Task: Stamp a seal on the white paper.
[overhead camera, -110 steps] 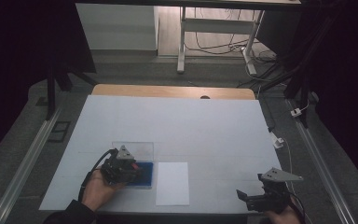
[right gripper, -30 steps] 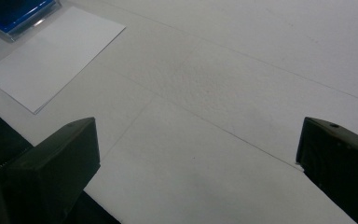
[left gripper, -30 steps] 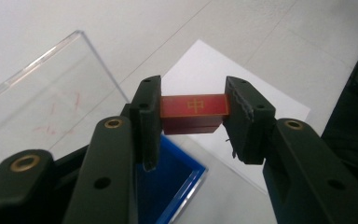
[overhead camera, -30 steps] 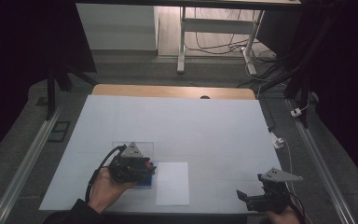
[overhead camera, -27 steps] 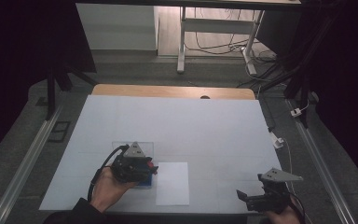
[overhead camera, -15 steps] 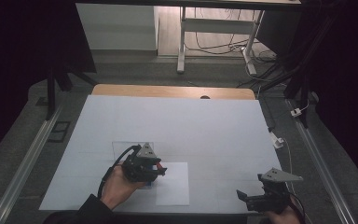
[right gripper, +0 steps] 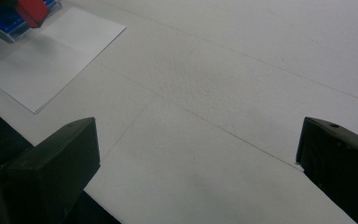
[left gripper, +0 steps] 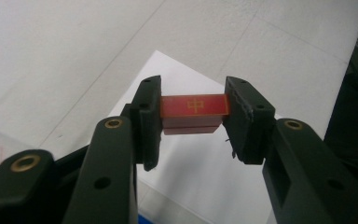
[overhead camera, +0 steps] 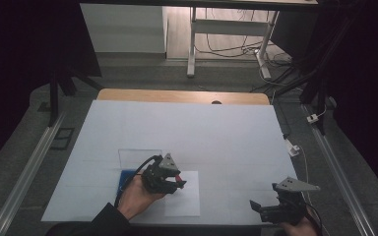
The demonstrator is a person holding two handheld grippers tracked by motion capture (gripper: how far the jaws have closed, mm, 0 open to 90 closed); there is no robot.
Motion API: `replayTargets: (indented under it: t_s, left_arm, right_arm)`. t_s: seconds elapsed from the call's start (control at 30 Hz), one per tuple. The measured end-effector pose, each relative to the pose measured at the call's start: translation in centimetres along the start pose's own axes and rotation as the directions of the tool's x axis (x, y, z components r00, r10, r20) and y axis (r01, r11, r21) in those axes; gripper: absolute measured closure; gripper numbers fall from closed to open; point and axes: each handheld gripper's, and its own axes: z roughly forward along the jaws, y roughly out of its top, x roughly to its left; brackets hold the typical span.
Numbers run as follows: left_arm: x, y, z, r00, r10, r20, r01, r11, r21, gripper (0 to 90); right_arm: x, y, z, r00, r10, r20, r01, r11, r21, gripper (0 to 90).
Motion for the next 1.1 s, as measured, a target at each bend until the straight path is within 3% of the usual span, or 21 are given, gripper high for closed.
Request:
replayTargets:
  t_s: [0.57, 0.9, 1.1]
  left_arm:
    - [-0.3, -0.2, 2.2, 0.9996, 0.025, -0.01, -0.025, 0.9983, 0.052, 58.4]
    - [-0.3, -0.4, 2.9, 0.9998, 0.018, -0.001, -0.017, 0.9971, 0.074, 58.4]
    - [-0.7, -0.5, 3.1, 0.9992, 0.032, -0.024, -0.03, 0.9962, 0.082, 58.5]
  right_arm:
    - [0.0, 0.0, 0.0, 1.0, 0.001, -0.003, -0.001, 1.0, -0.003, 0.0]
    - [0.0, 0.0, 0.0, 1.0, 0.0, -0.003, 0.0, 1.0, -0.004, 0.0]
    - [0.0, 0.0, 0.0, 1.0, 0.0, -0.003, 0.0, 1.0, -0.005, 0.0]
